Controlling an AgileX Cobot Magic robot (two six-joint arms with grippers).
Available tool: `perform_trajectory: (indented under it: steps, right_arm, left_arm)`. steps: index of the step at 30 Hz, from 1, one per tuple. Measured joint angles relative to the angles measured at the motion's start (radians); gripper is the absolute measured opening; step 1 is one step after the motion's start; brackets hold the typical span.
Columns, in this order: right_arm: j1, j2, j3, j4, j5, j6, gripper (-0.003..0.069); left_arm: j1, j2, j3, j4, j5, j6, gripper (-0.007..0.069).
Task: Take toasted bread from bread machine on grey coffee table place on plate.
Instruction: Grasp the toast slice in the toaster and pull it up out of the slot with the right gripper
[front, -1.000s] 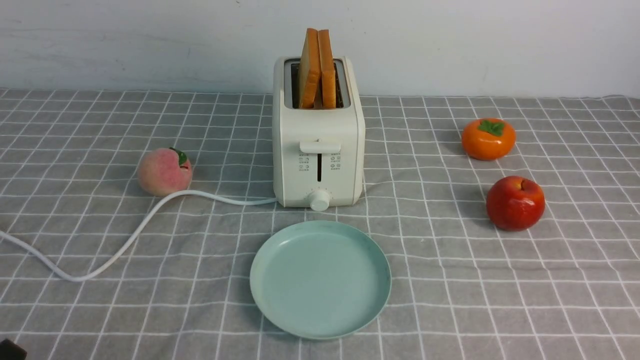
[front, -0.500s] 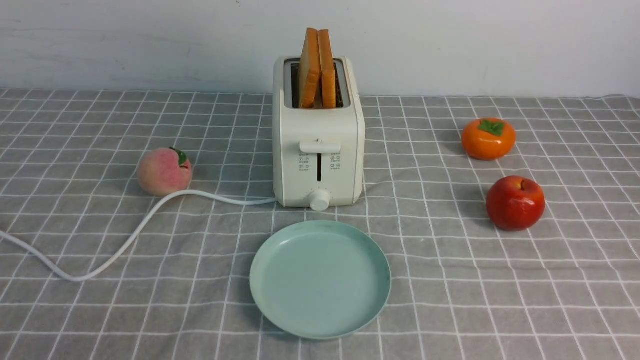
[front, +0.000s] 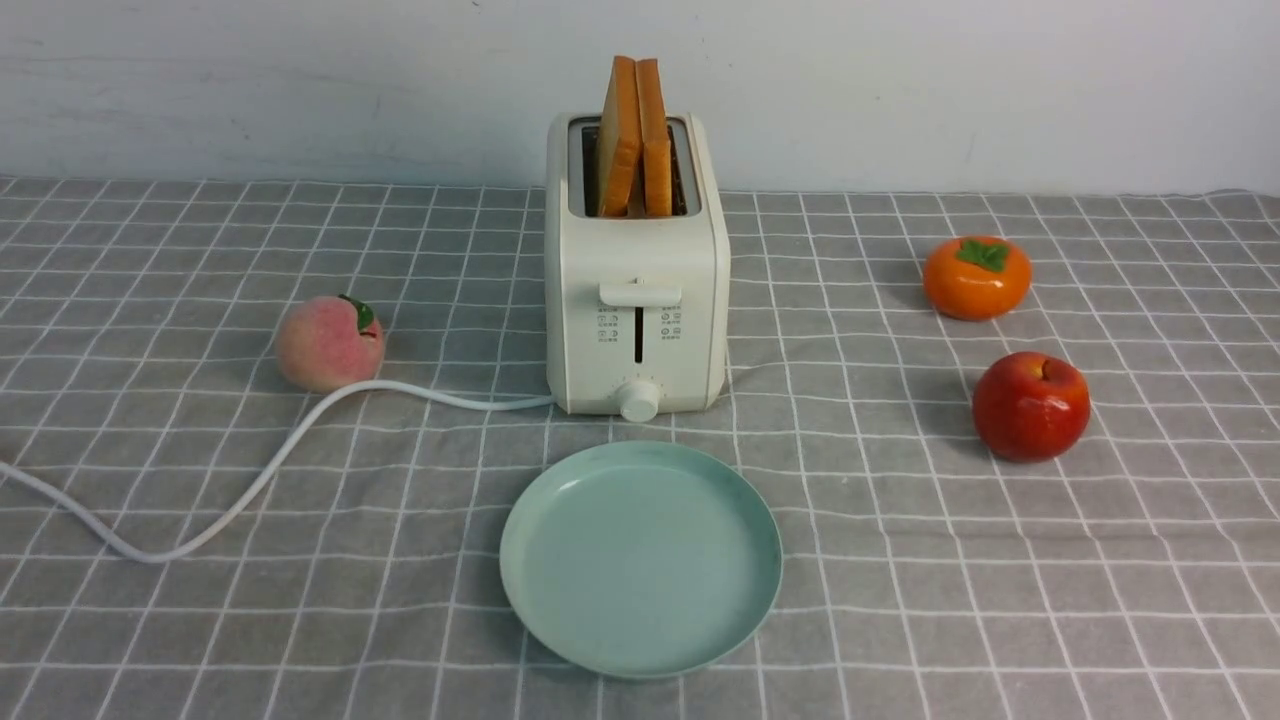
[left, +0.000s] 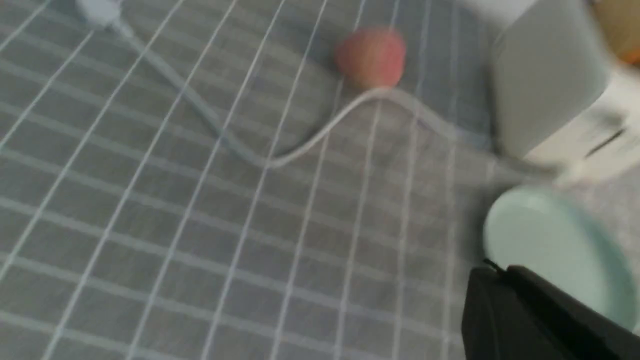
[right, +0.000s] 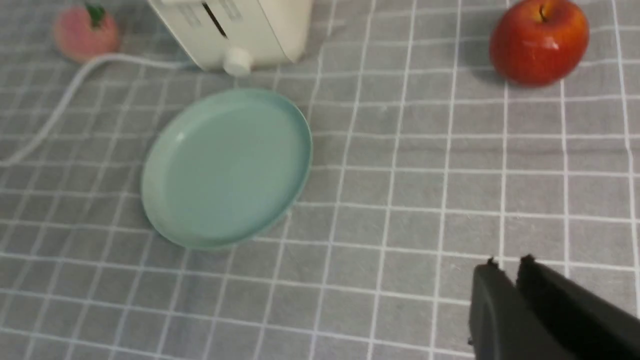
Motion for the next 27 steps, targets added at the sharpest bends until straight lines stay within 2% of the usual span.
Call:
perform_trajectory:
  steps: [2, 6, 9, 12, 14, 16, 17, 19, 23, 24, 25, 27]
  right_arm:
    - [0.0, 0.036, -0.001, -0.001, -0.002, -0.02, -0.0017]
    - [0.0, 0.086, -0.003, 0.039, -0.083, -0.071, -0.0015]
    - [0.001, 0.131, -0.008, 0.129, -0.156, -0.149, -0.0003]
    - [0.04, 0.264, -0.041, 0.331, -0.244, -0.316, 0.005]
    - [0.091, 0.379, -0.09, 0.442, -0.277, -0.437, 0.012]
    - [0.118, 0.435, -0.119, 0.478, -0.293, -0.492, 0.016]
    - [0.16, 0.526, -0.168, 0.514, -0.323, -0.567, 0.0232]
    - [0.199, 0.629, -0.251, 0.535, -0.365, -0.62, 0.0321]
    - [0.239, 0.864, -0.447, 0.55, -0.431, -0.649, 0.0517]
    - [0.238, 0.875, -0.458, 0.55, -0.431, -0.65, 0.0524]
    - [0.24, 0.945, -0.533, 0.553, -0.431, -0.651, 0.0575]
    - [0.242, 1.037, -0.639, 0.553, -0.426, -0.653, 0.0622]
  left_arm:
    - [0.0, 0.065, -0.006, -0.023, 0.063, 0.071, -0.0014]
    - [0.0, 0.074, 0.033, -0.098, 0.049, 0.139, -0.0014]
    - [0.0, 0.065, 0.059, -0.149, 0.03, 0.181, -0.0014]
    - [0.0, 0.063, 0.089, -0.237, -0.012, 0.261, -0.0014]
    - [0.0, 0.063, 0.093, -0.296, -0.033, 0.315, -0.0014]
    - [0.0, 0.063, 0.093, -0.322, -0.042, 0.339, -0.0014]
    - [0.0, 0.063, 0.093, -0.354, -0.053, 0.354, -0.0014]
    - [0.0, 0.063, 0.093, -0.384, -0.065, 0.365, -0.0014]
    - [0.0, 0.063, 0.093, -0.396, -0.075, 0.368, -0.0014]
    - [0.0, 0.063, 0.093, -0.396, -0.075, 0.368, -0.0014]
    - [0.0, 0.063, 0.093, -0.396, -0.075, 0.368, -0.0014]
    - [0.0, 0.063, 0.093, -0.396, -0.075, 0.368, -0.0014]
